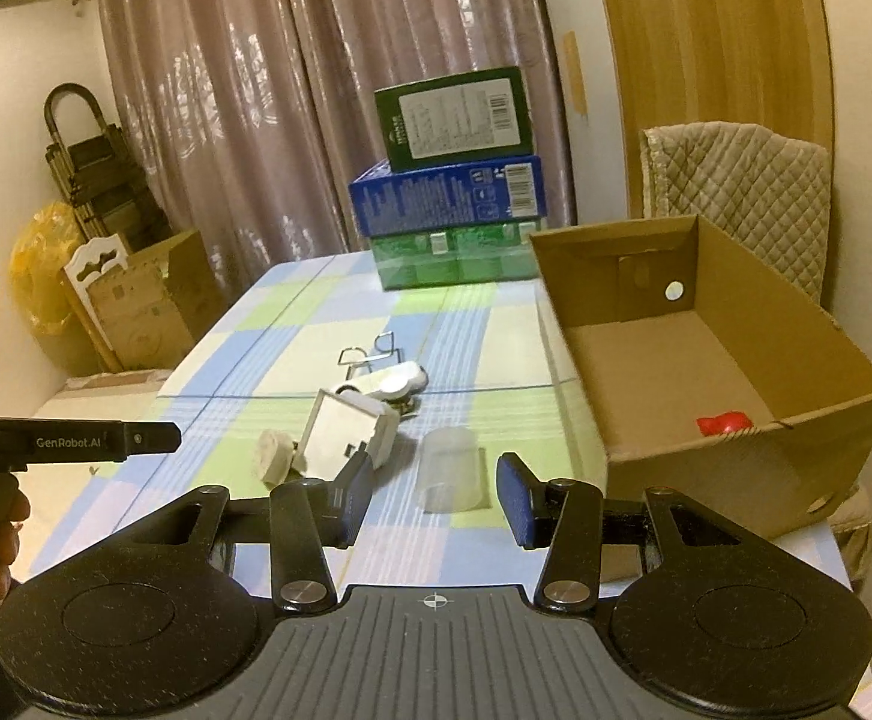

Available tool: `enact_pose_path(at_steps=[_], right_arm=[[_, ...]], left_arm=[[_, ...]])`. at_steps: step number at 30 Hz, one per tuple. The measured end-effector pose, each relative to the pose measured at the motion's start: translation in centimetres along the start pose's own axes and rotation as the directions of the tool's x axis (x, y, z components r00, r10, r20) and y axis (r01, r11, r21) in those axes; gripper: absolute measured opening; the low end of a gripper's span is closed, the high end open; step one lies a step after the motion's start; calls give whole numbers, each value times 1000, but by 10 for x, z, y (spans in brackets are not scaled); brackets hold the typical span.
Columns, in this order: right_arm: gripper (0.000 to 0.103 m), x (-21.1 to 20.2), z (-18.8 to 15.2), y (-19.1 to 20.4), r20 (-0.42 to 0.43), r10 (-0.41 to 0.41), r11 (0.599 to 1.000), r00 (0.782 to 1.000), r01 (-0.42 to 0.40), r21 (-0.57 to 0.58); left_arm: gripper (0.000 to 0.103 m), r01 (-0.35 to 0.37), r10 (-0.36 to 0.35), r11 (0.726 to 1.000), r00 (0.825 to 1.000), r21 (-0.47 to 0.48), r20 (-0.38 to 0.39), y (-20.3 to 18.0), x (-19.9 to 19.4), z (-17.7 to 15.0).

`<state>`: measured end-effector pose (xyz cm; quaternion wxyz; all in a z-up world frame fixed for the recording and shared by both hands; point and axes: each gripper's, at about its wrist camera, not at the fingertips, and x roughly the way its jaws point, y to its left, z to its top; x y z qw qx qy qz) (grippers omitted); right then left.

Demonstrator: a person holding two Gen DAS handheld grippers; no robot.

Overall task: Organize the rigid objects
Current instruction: 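Move both tools back over the table toward the plug adapter and cup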

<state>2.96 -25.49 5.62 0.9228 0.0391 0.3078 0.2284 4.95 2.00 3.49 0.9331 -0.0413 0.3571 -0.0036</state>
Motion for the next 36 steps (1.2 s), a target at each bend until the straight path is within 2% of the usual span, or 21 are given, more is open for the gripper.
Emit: enact_pose_path(at_steps=[8, 10, 12, 22, 30, 36], right_arm=[[46, 14, -5, 7, -20, 6, 1000, 1000, -6, -4], [57, 18, -7, 9, -22, 3, 1000, 1000, -3, -5], [63, 24, -8, 11, -21, 0, 1000, 1000, -1, -10], [69, 70, -17, 20, -65, -10, 1000, 998, 8, -28], [69, 114, -21, 27, -102, -35, 999, 994, 31, -44], [70, 145, -25, 28, -124, -55, 996, 991, 47, -71]], left_arm=[[61, 39, -38, 998, 999, 41, -3, 14, 10, -5], [62, 47, -46, 998, 999, 47, -9, 18, 16, -4], [64, 53, -53, 996, 999, 67, -14, 20, 22, -3], [68, 100, -95, 988, 994, 116, -49, 36, 61, 0], [68, 148, -131, 967, 987, 205, -94, 43, 102, -1], [68, 176, -154, 963, 981, 204, -121, 51, 131, -5]])
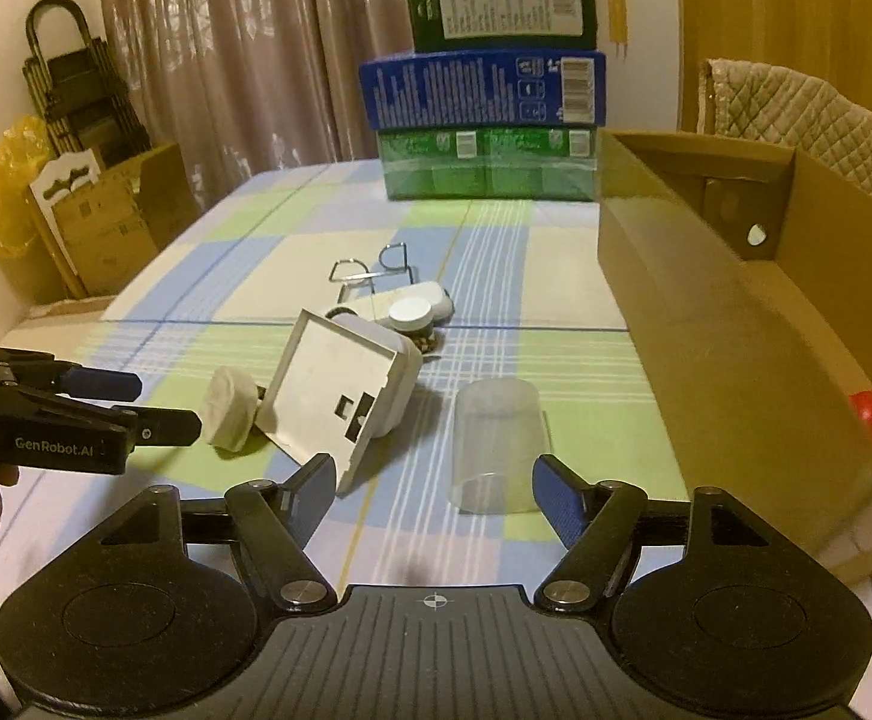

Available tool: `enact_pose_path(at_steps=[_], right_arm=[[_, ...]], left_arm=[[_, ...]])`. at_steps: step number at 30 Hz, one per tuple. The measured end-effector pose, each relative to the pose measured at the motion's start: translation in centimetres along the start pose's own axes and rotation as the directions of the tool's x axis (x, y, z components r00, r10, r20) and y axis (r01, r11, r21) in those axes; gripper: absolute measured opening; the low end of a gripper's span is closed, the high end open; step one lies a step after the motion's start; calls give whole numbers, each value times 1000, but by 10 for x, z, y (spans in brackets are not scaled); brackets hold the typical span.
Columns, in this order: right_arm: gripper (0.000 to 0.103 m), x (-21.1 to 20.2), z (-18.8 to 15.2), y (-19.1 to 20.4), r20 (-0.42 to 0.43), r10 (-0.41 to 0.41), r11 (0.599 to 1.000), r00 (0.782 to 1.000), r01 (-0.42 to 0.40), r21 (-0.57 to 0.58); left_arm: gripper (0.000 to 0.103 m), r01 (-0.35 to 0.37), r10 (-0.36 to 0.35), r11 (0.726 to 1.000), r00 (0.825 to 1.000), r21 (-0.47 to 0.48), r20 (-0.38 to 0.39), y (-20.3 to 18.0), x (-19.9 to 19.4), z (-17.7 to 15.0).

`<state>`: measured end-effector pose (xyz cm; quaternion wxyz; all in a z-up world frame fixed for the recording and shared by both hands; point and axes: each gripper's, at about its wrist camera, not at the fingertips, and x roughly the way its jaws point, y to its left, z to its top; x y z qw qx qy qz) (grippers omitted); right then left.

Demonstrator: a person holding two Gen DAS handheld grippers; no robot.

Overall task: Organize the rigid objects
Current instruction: 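Move both tools back over the table toward the plug adapter and cup, then grasp the white plug adapter with the left tool while the right tool grasps the clear cup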

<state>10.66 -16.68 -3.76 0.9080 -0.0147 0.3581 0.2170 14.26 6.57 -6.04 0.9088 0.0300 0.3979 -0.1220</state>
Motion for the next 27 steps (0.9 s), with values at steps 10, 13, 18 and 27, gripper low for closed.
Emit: enact_pose_path(at_steps=[10, 13, 18, 27], right_arm=[[70, 32, 0, -7, -29, -26, 1000, 999, 26, 1], [70, 37, -1, -10, -37, -32, 999, 999, 33, 9], [70, 40, -2, -14, -42, -38, 999, 998, 38, 19], [70, 41, -1, -14, -41, -40, 999, 998, 41, 23]], left_arm=[[61, 10, -7, 993, 1000, 120, -25, 1, 38, 6], [61, 30, -26, 992, 999, 124, -33, 1, 45, 7], [54, 54, -49, 992, 998, 118, -46, 1, 55, 11], [43, 79, -75, 995, 995, 55, -66, 6, 57, 12]])
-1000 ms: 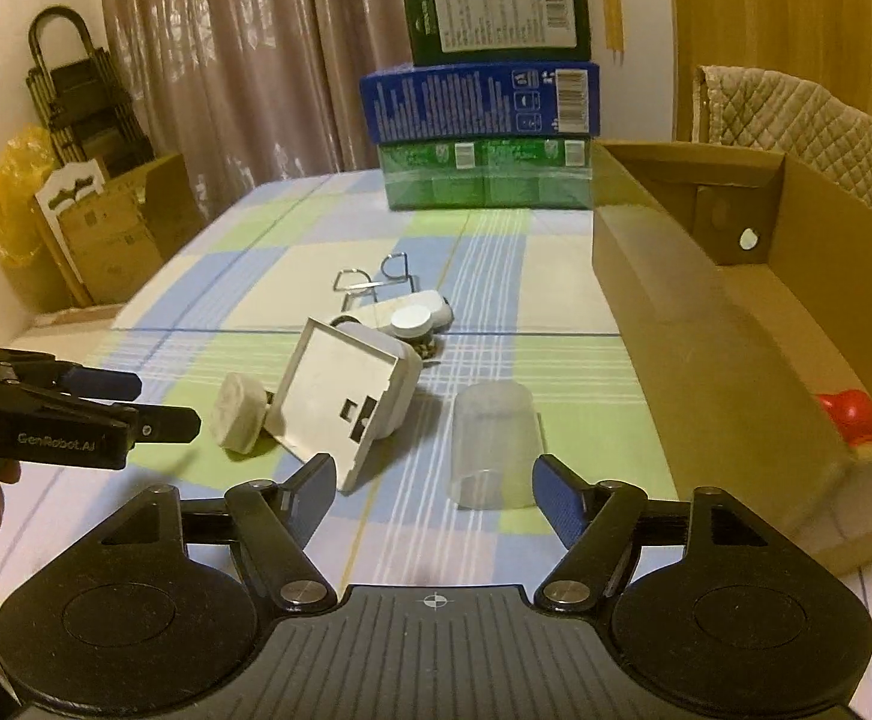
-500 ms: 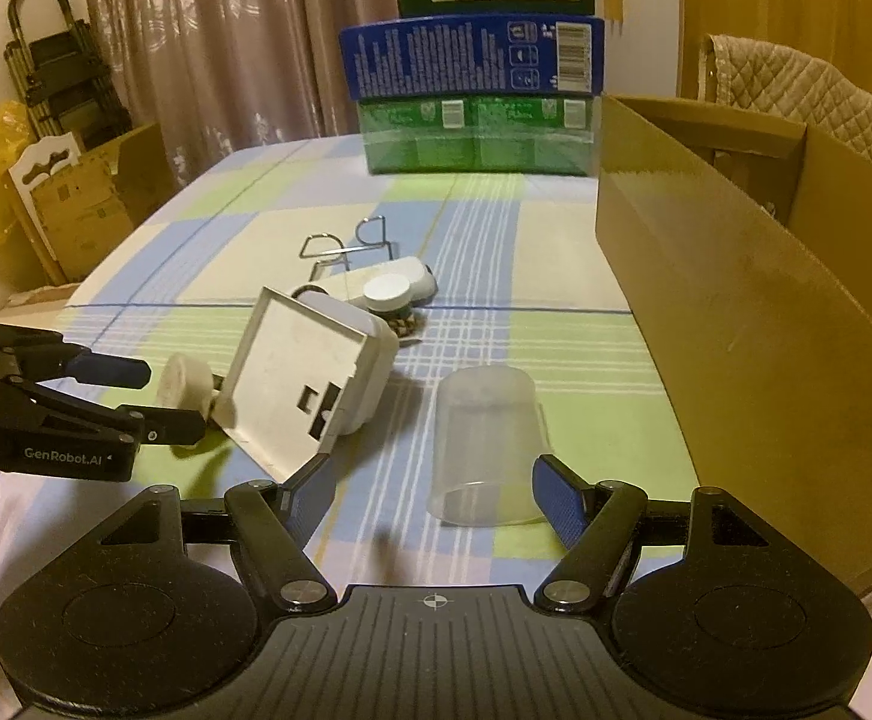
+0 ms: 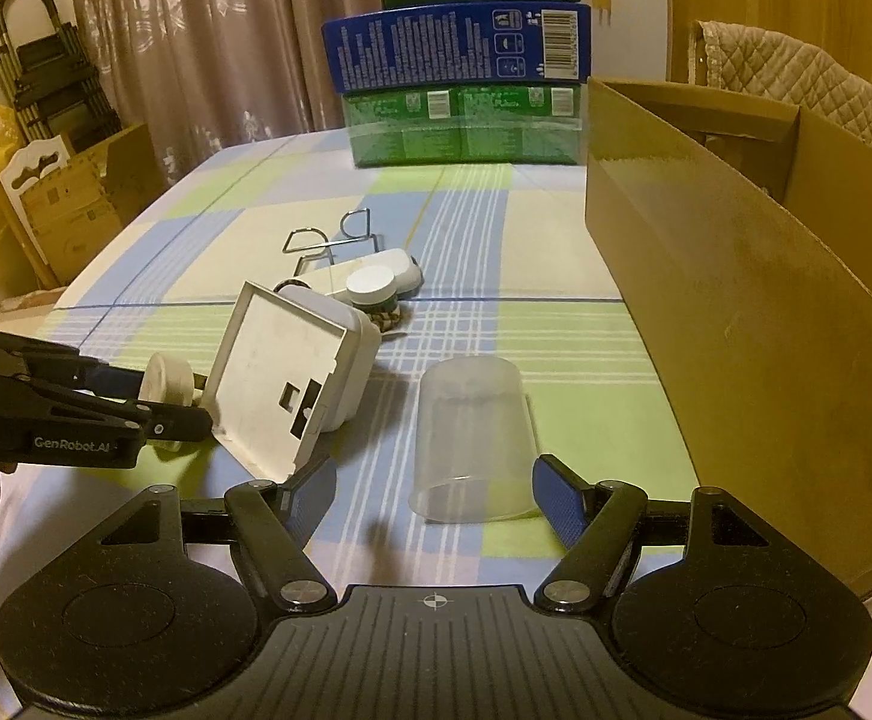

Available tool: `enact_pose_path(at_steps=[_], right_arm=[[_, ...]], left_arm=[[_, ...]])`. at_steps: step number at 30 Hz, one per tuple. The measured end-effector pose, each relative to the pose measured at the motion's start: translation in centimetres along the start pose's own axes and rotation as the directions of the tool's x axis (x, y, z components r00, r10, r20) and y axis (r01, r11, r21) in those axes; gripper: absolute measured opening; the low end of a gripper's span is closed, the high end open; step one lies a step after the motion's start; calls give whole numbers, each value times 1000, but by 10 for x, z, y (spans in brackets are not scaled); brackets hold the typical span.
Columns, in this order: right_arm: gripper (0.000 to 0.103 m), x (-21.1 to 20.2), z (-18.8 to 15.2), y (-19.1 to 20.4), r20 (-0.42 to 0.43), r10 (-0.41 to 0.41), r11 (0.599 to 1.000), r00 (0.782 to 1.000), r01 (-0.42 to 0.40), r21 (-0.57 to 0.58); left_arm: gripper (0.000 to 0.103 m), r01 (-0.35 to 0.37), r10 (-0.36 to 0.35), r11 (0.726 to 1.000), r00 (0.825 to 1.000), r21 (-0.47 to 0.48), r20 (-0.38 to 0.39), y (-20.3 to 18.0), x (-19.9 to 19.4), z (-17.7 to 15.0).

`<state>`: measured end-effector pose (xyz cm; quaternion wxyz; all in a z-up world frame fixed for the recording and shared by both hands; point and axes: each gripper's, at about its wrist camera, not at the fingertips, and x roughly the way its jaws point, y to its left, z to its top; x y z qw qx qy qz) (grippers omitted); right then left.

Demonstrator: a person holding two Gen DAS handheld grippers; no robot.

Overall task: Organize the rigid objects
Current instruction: 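Grasp the white plug adapter with the left tool while the right tool grasps the clear cup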

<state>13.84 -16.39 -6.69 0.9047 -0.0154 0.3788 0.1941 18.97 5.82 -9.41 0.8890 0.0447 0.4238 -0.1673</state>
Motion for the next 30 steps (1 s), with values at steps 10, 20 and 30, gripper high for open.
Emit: enact_pose_path(at_steps=[10, 20, 30], right_arm=[[70, -1, 4, -2, 9, -18, 1000, 1000, 18, 14], [70, 21, 5, -6, -28, -52, 999, 998, 52, 13], [69, 47, 16, -9, -65, -60, 998, 996, 61, 11]], left_arm=[[43, -25, 26, 997, 1000, -72, 15, -5, -14, -4], [43, -47, 54, 992, 997, -115, 60, -7, -26, -3], [43, -46, 55, 990, 996, -135, 65, -5, -27, -2]])
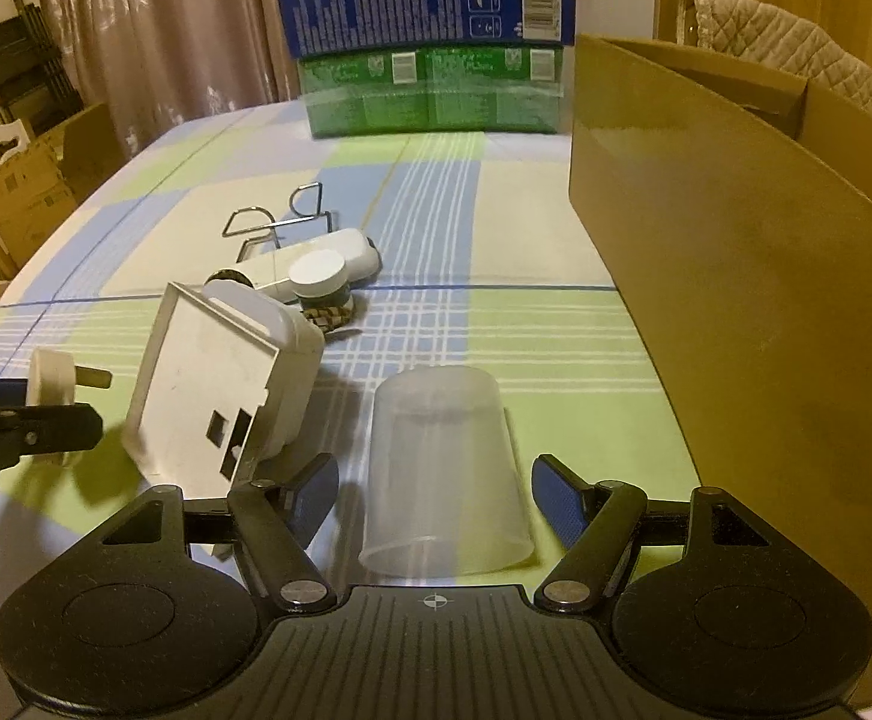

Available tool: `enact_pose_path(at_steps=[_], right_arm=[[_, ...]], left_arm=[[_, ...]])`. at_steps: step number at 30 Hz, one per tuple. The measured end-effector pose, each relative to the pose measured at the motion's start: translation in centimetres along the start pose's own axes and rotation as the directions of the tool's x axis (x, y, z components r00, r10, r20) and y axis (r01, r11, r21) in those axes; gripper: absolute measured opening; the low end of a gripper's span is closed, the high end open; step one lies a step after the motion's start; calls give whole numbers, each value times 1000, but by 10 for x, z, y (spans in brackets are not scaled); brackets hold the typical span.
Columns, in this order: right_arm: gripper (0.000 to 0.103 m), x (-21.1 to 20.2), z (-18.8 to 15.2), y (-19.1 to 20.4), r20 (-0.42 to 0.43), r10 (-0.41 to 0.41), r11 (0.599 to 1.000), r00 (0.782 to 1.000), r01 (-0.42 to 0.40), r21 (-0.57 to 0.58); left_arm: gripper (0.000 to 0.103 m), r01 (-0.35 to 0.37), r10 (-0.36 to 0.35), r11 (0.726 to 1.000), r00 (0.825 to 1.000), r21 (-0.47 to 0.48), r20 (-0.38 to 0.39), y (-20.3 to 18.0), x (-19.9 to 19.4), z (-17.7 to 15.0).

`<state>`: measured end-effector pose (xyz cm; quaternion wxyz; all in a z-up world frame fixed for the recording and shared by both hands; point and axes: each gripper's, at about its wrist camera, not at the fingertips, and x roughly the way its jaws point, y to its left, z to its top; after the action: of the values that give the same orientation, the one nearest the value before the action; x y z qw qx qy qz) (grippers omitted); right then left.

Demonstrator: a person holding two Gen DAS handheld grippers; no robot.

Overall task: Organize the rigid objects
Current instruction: 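Grasp the white plug adapter with the left tool while the right tool grasps the clear cup, then carry the plug adapter and clear cup with both tools over the box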

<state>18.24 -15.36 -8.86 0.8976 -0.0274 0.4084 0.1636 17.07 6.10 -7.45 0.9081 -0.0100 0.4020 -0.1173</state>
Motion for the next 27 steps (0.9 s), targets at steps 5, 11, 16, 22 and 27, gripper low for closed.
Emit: enact_pose_path(at_steps=[5, 11, 16, 22, 27], right_arm=[[50, 4, 4, 0, -21, -15, 1000, 1000, 14, -22], [49, -8, 0, 2, -7, -13, 999, 1000, 12, -37], [49, -31, -1, 3, 34, -15, 1000, 999, 16, -23], [49, -74, 3, 6, 96, 13, 1000, 995, -10, -27], [49, -117, 16, 3, 158, 36, 999, 987, -32, -29]], left_arm=[[43, -8, 8, 1000, 1000, 0, 7, -1, -2, 1], [43, -21, 21, 1000, 1000, 12, 21, -1, -7, 4], [43, -45, 44, 999, 999, 12, 28, -5, -17, 7], [43, -57, 57, 998, 997, -3, 49, -26, -42, 9], [43, -39, 38, 999, 996, 10, 75, -55, -64, 21]])
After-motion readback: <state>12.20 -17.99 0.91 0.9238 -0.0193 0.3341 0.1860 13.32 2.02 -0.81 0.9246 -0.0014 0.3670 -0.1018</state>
